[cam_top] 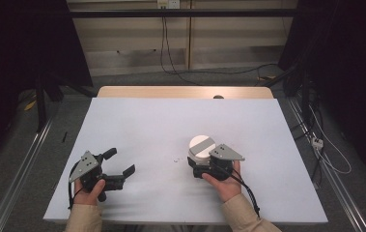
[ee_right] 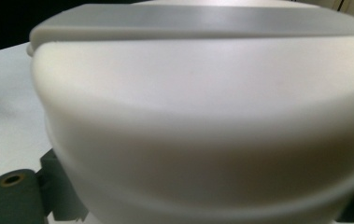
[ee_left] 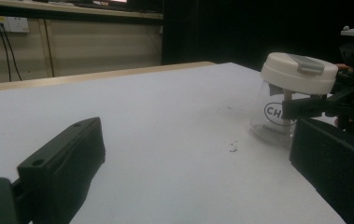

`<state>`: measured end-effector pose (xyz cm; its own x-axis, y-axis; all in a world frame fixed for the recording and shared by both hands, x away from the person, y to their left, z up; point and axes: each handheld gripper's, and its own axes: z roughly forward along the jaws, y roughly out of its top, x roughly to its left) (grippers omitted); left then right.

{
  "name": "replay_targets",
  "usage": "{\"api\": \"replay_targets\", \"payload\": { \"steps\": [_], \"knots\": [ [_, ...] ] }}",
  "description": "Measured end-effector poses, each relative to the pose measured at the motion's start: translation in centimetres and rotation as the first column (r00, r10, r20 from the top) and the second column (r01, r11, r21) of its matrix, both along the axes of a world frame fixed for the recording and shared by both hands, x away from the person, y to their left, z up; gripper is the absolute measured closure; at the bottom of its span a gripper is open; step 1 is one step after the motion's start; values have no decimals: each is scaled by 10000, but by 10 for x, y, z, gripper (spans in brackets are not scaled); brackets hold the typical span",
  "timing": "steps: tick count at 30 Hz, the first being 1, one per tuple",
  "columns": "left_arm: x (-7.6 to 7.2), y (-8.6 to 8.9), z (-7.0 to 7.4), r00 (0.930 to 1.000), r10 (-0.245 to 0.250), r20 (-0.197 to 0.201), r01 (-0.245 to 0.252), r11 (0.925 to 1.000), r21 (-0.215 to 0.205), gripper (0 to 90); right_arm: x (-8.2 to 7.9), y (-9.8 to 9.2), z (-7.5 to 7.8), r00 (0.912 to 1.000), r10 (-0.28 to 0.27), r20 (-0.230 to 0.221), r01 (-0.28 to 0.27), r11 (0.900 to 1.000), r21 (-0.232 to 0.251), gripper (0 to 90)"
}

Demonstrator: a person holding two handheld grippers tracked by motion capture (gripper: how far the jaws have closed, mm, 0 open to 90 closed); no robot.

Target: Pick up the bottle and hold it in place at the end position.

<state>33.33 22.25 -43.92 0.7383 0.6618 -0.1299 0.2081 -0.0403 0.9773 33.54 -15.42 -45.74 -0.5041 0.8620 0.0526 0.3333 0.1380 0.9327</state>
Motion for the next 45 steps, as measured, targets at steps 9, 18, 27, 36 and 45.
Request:
{"api": "replay_targets", "payload": {
  "steps": [9,18,27,36,45],
  "knots": [
    [1,-2,0,9999,-103,-27,104,9999,51,31,1,0,1,9998,133,165,-133,9999,10,177],
    [1,-2,0,10000,-99,-16,99,10000,-16,31,4,-1,2,9994,172,301,-174,9998,62,183],
    [0,0,0,10000,-61,-11,61,9999,-93,31,14,0,13,9989,293,354,-293,9996,5,184],
    [0,0,0,9999,-116,-31,115,9998,-148,31,28,5,18,9980,551,322,-547,9984,-137,184],
    [-1,1,0,9999,-90,-56,88,9997,-231,31,39,10,19,9971,689,316,-686,9976,-82,185]
  ]
}}
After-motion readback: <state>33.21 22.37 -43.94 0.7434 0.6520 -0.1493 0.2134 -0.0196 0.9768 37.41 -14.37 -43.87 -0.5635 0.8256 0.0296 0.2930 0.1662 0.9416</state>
